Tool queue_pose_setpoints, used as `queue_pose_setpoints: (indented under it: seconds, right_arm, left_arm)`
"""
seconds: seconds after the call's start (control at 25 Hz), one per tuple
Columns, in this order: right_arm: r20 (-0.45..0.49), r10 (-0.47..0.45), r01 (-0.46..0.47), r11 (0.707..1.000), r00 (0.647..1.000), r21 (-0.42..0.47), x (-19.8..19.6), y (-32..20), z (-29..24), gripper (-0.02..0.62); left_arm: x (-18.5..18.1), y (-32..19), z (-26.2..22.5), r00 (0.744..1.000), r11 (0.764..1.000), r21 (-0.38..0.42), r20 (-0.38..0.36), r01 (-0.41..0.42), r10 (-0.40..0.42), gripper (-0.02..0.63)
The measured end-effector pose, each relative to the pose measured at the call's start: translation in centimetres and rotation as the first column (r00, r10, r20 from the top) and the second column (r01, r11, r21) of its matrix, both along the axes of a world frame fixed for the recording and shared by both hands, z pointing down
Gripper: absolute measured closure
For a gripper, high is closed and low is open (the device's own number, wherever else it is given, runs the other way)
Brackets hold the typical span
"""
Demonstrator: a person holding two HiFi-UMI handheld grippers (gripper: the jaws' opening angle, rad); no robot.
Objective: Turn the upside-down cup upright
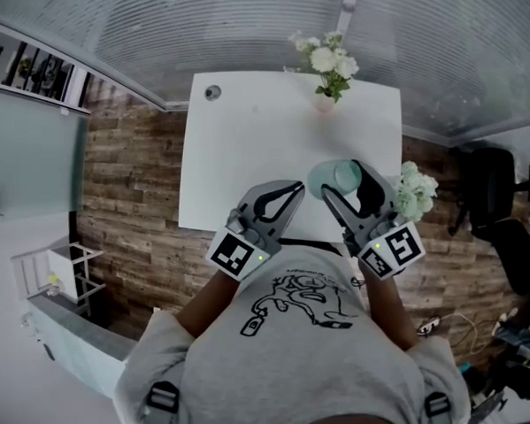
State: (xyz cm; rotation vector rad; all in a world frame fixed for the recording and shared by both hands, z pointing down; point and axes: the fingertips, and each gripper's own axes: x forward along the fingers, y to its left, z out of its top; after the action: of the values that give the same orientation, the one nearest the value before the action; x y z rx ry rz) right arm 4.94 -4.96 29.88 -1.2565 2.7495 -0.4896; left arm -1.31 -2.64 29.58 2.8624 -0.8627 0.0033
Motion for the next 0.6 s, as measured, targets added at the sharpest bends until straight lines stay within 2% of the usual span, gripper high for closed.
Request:
queue_pose_setpoints:
  seconds: [0.2, 0.36, 0.6]
  right_arm:
    - [0.103, 0.020, -0.016, 0.999, 0.995, -0.044, 0.0, -0.3, 0.3, 0.275]
    - [0.183, 0.037, -0.023, 0.997, 0.982, -0.078, -0.1, -0.5, 0.4, 0.275]
    - [0.293, 0.074, -0.033, 0.989, 0.953, -0.142, 0.1, -0.8, 1.5, 0.275]
  left_arm:
    - [-0.2, 0.2, 0.3, 1.000, 1.000, -0.009, -0.001, 0.000, 0.000, 0.595]
    - [-0.3, 0.6, 0.5, 1.000, 1.000, -0.014, -0.002, -0.002, 0.002, 0.544]
    - [-0.8, 1.0, 1.0, 1.000, 1.000, -0.025, -0.003, -0.002, 0.001, 0.517]
